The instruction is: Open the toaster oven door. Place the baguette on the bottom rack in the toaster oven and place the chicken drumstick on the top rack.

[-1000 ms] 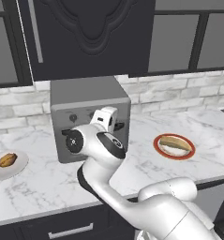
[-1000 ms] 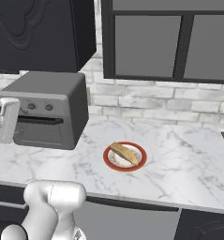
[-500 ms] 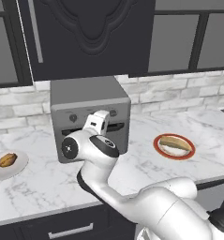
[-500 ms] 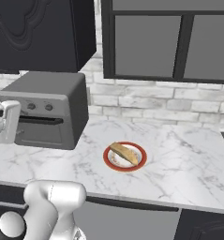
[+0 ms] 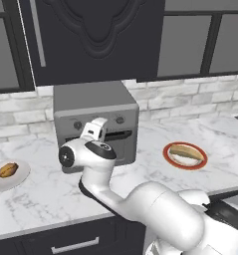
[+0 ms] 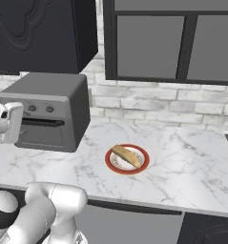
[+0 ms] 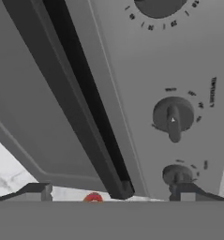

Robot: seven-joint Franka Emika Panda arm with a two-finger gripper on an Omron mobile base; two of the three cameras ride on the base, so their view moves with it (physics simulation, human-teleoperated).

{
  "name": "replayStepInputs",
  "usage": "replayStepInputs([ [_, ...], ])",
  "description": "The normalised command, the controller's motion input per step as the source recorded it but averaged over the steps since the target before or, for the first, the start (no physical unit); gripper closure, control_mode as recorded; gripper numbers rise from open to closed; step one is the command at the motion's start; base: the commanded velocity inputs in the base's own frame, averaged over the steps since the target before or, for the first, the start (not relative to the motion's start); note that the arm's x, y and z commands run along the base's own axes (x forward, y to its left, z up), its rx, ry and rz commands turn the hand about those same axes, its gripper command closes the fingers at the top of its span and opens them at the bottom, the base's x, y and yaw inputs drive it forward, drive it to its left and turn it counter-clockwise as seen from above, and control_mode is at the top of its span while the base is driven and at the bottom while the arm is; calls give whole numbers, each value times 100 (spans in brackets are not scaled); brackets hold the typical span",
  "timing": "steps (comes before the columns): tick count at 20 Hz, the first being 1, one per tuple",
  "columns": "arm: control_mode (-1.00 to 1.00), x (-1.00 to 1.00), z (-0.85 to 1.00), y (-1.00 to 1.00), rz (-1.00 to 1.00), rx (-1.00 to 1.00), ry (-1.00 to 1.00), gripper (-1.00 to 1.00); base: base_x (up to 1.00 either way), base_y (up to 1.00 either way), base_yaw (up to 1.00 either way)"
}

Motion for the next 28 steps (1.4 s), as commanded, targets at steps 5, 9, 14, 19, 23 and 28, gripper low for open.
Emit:
replayStepInputs([
  [5,-100,25,-32,29,-6,-10,-4,-100,0,0,0],
  [9,-100,28,-15,12,-11,-9,-9,-100,0,0,0],
  [14,-100,28,-16,3,-8,-5,-7,-100,0,0,0],
  [19,-100,19,-12,0,0,0,-11,-100,0,0,0],
  [23,-100,22,-1,-1,2,0,-1,-100,0,0,0],
  [28,-100,9,2,-4,2,3,-2,100,0,0,0],
])
